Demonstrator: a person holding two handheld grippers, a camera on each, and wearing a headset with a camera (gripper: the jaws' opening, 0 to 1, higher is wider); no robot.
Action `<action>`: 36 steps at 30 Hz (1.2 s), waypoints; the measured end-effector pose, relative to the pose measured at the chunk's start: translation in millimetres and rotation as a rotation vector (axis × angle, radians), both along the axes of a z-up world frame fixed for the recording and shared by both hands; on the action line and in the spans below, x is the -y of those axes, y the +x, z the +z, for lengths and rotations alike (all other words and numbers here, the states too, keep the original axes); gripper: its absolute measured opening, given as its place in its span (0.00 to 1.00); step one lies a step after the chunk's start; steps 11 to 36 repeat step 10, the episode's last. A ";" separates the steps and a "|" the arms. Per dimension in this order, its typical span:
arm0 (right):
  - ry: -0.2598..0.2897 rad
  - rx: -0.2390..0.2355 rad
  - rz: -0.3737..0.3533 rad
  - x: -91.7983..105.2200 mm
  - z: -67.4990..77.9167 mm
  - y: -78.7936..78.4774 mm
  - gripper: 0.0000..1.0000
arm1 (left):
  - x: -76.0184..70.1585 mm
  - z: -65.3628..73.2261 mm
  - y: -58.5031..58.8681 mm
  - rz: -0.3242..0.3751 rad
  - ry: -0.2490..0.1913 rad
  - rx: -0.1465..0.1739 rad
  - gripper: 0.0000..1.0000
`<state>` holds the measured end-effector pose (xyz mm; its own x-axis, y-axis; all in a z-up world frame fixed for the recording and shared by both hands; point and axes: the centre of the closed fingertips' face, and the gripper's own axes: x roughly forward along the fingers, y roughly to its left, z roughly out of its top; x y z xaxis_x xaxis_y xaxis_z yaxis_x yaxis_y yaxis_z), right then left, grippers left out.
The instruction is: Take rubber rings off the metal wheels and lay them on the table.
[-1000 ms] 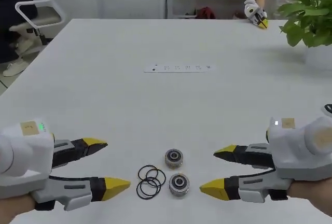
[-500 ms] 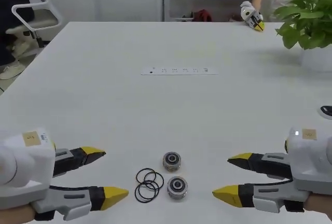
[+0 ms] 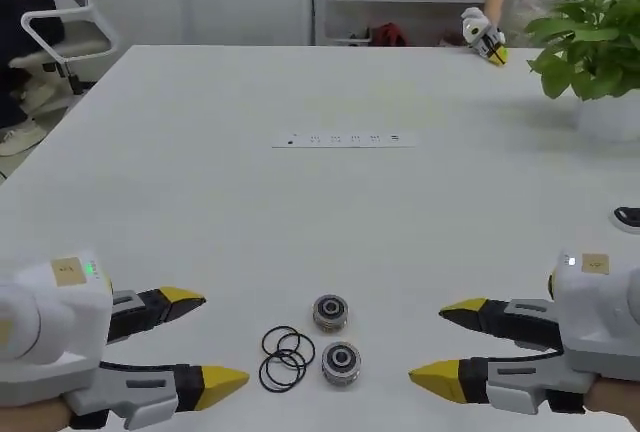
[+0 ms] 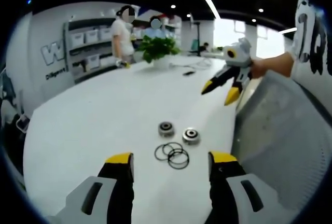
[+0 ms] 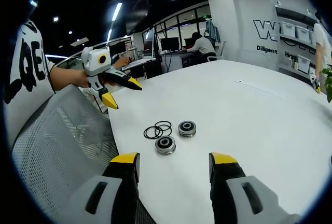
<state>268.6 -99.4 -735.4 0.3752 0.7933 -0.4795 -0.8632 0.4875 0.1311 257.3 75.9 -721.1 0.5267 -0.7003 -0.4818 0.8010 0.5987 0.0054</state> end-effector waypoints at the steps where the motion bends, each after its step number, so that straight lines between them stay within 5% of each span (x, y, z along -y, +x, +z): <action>1: 0.000 0.000 -0.001 0.6 0.0 0.3 0.51 | -0.1 0.0 0.0 0.000 0.001 0.000 0.59; 36: 0.014 0.009 -0.021 4.6 2.8 4.0 0.50 | -0.7 0.5 -0.3 -0.007 0.028 0.016 0.59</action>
